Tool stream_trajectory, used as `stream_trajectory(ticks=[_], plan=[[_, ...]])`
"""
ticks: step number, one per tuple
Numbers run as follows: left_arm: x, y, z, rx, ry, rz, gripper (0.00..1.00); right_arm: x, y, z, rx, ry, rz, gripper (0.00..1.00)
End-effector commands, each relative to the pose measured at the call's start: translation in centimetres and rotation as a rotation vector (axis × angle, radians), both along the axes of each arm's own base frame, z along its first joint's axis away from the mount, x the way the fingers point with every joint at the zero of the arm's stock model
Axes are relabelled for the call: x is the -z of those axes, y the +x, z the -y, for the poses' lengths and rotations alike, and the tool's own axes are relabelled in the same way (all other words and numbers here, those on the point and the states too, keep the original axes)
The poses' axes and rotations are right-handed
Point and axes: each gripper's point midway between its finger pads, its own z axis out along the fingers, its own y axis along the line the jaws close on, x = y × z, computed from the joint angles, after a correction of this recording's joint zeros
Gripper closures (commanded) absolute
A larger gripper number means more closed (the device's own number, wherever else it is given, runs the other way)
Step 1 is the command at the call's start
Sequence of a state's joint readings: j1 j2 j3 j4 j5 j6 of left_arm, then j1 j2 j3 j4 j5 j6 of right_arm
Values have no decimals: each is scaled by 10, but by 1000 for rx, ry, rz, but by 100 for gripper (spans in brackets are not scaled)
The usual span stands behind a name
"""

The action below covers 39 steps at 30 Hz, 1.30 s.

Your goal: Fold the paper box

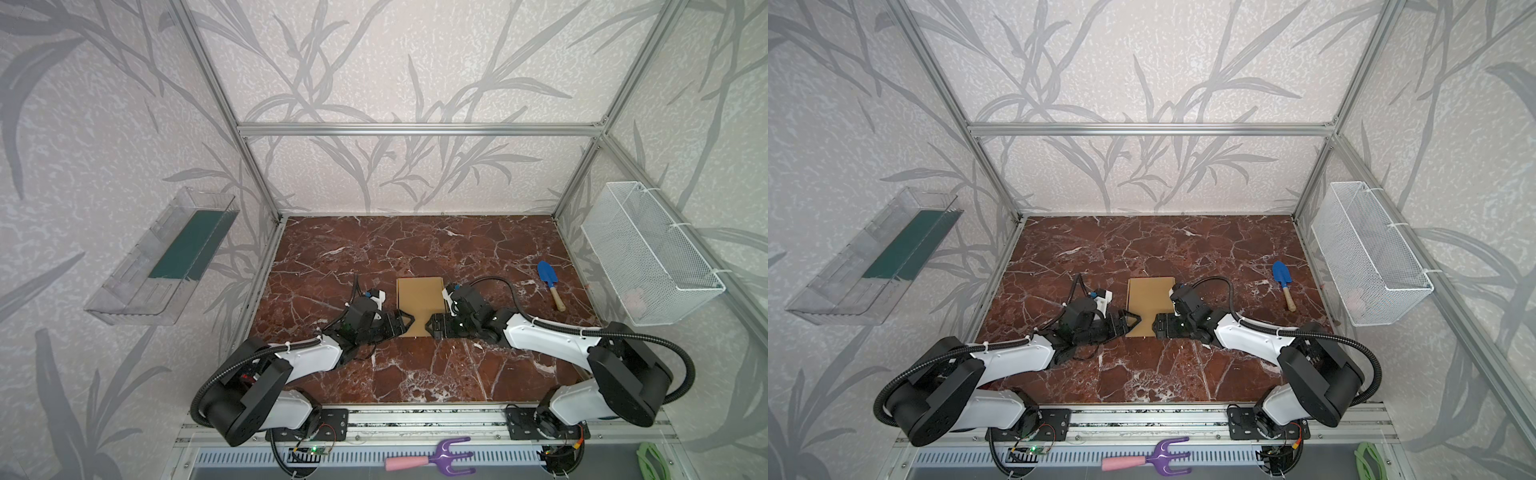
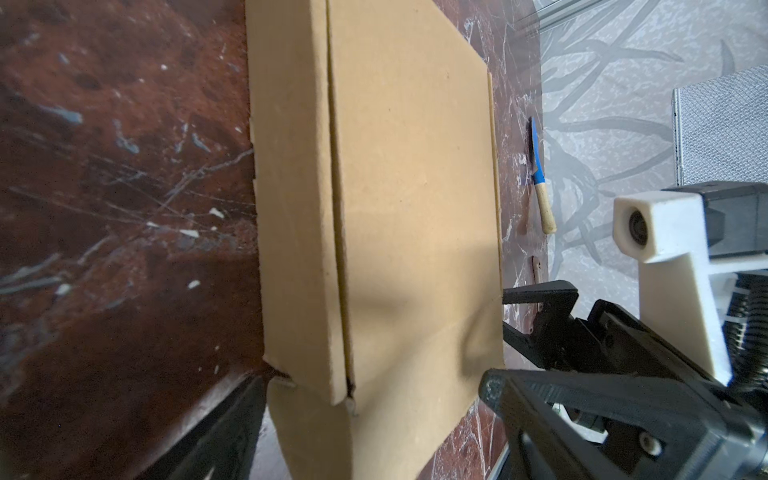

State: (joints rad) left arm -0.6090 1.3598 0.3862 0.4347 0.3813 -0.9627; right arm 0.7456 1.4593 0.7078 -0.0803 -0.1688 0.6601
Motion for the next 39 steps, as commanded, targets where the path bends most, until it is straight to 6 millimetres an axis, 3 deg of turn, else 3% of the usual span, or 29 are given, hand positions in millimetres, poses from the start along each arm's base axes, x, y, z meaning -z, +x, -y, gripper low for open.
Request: stream_trajectory(ticks=[1, 24, 39], plan=[[-8, 2, 4, -7, -14, 17, 11, -10, 1, -4, -10, 12, 25, 10], [-13, 3, 21, 6, -65, 15, 13, -7, 1, -10, -15, 32, 10, 11], [-7, -4, 9, 12, 25, 15, 13, -7, 2, -6, -8, 15, 23, 12]])
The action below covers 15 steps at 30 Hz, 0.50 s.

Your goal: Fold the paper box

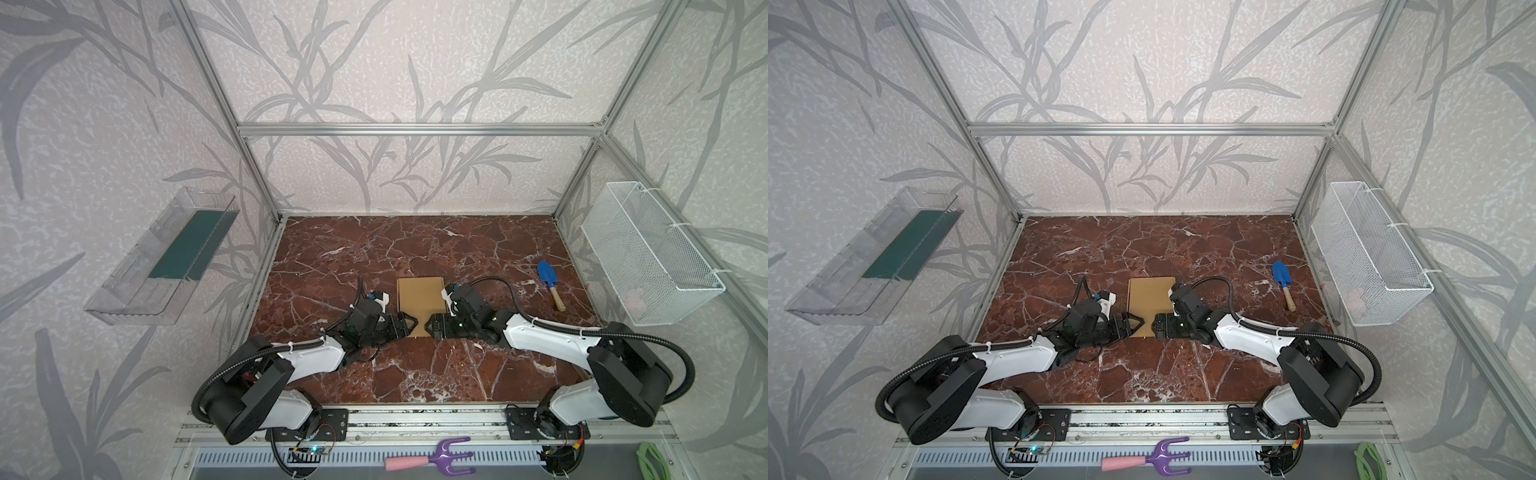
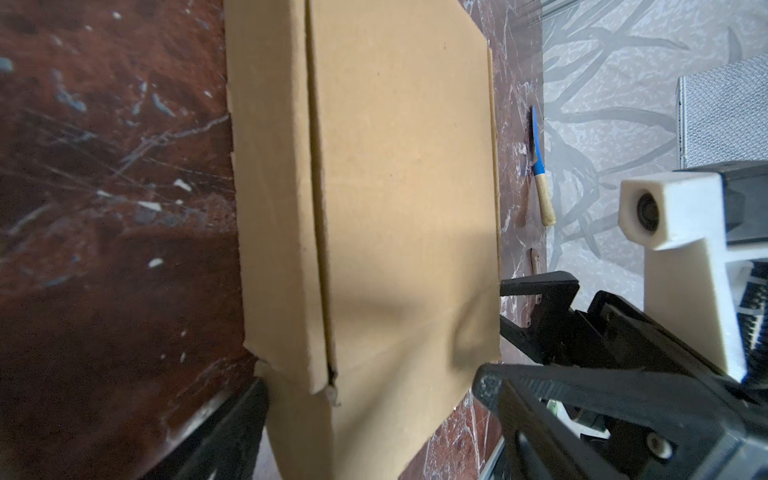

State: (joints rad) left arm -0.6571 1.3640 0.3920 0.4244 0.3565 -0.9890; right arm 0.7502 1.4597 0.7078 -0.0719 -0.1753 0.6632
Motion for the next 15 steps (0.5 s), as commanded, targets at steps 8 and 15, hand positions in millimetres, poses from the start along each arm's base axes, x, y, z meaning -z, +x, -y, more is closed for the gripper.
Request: stream_trajectory(ticks=[8, 15], plan=[[-14, 4, -8, 2, 85, 45, 13, -8, 4, -4, -3, 4, 27, 13], [-35, 18, -21, -36, 182, 120, 12, -7, 4, -3, -2, 2, 28, 14]])
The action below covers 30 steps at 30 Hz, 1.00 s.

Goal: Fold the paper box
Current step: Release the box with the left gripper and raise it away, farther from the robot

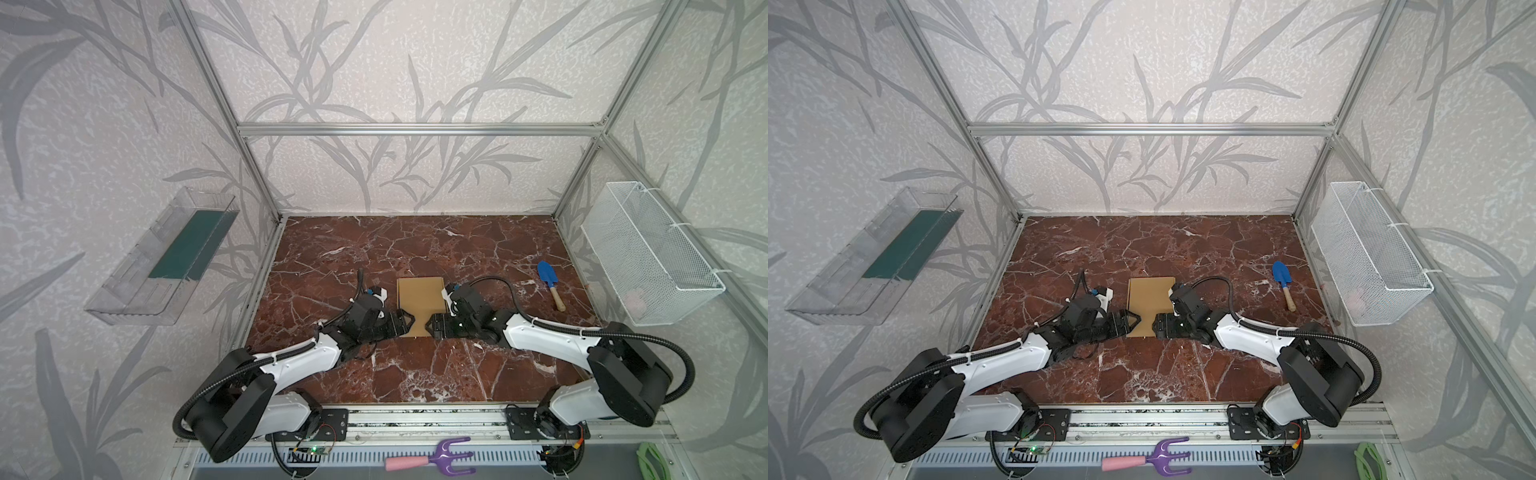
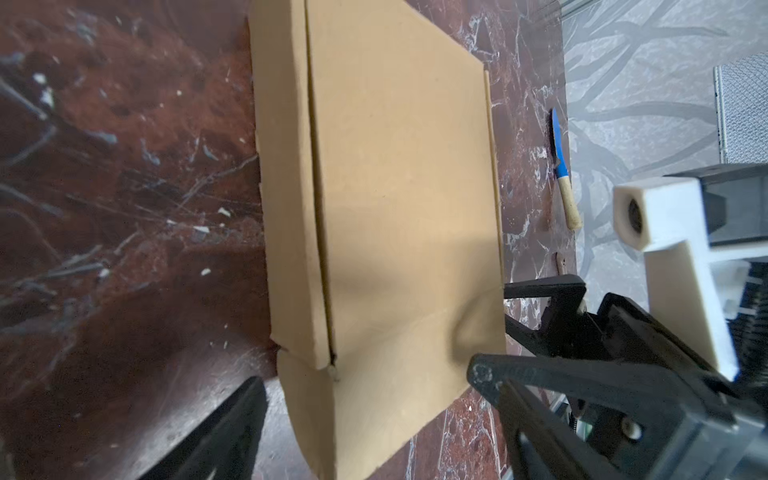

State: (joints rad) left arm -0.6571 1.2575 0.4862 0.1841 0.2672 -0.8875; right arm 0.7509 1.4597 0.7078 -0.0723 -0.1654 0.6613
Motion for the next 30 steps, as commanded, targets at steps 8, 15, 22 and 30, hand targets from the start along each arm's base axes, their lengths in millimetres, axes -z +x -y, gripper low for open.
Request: stream_trajectory(ticks=[8, 15, 22, 30], plan=[[-40, 49, -24, -53, 259, 104, 8, -8, 3, -4, -2, 13, 25, 14], [-48, 100, -23, -82, 320, 83, 8, -9, 2, -3, 0, 10, 24, 14], [-48, 142, -8, -46, 363, 28, 8, -9, 1, -2, -1, 12, 25, 14], [-19, 166, -4, 10, 499, -44, 8, -7, 0, -2, -1, 16, 19, 14]])
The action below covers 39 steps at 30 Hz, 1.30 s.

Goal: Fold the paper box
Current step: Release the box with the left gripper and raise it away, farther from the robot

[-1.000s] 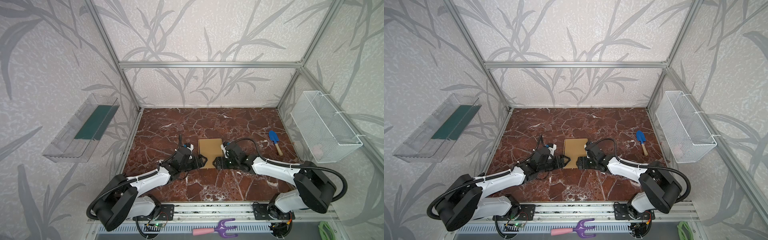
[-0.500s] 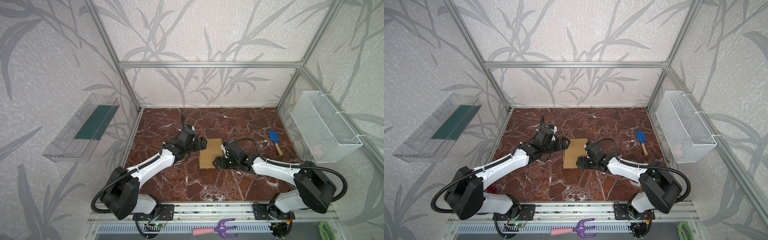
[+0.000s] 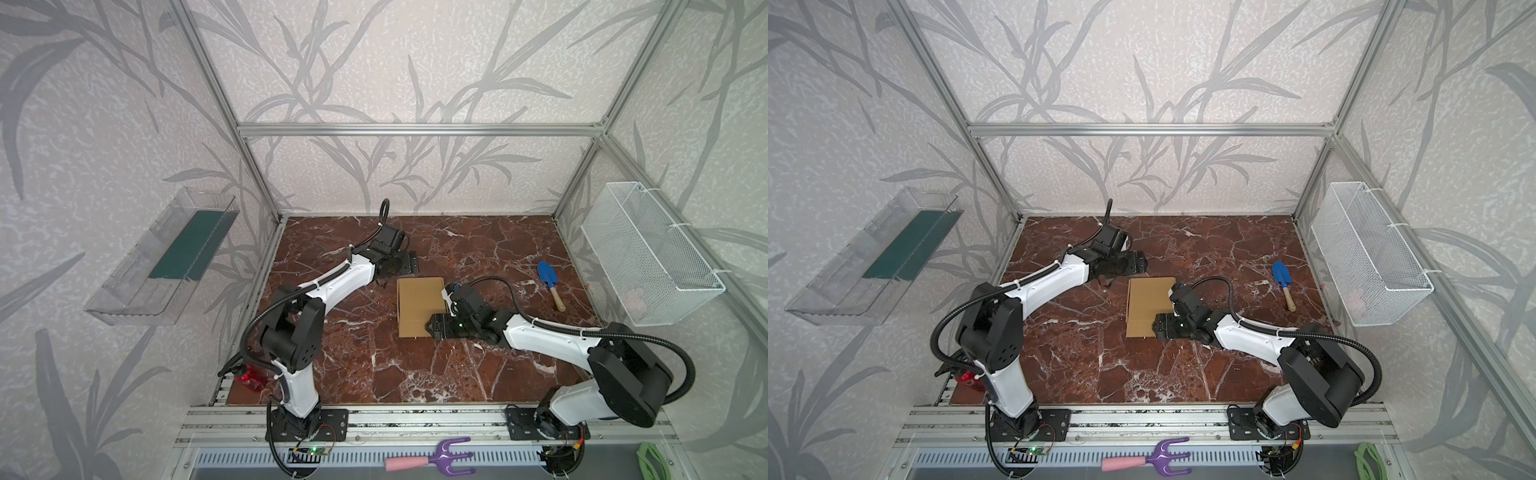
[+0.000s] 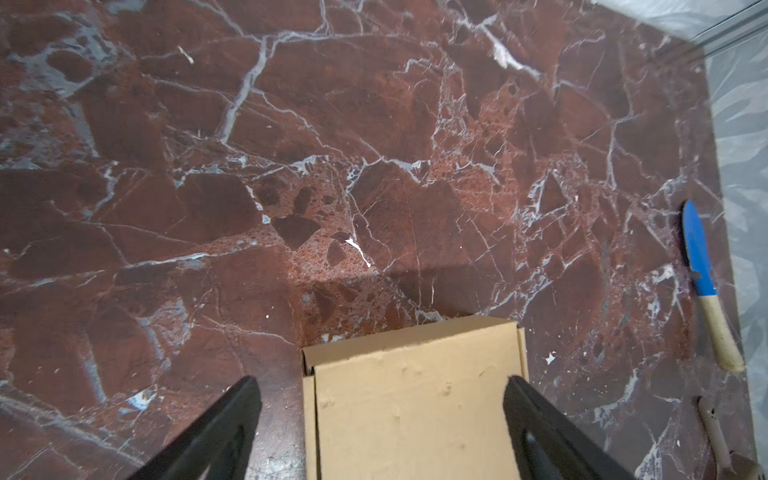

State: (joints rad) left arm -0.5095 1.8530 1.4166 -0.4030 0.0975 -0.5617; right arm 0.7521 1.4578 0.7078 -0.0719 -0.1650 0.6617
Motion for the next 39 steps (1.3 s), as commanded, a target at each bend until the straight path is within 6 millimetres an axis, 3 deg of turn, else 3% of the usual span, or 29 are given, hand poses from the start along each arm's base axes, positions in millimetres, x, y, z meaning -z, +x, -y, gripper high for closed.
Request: stream_trajectory(ticks=[1, 6, 15, 39], plan=[[22, -4, -8, 35, 102, -82, 8, -6, 0, -2, 0, 15, 17, 14], [46, -2, -7, 51, 137, -140, 8, -9, -1, -1, -1, 20, 20, 14], [62, -3, -5, 54, 137, -170, 9, -9, -5, 1, -3, 26, 16, 14], [79, -6, -5, 62, 151, -205, 10, -9, -15, 2, -4, 50, -3, 22]])
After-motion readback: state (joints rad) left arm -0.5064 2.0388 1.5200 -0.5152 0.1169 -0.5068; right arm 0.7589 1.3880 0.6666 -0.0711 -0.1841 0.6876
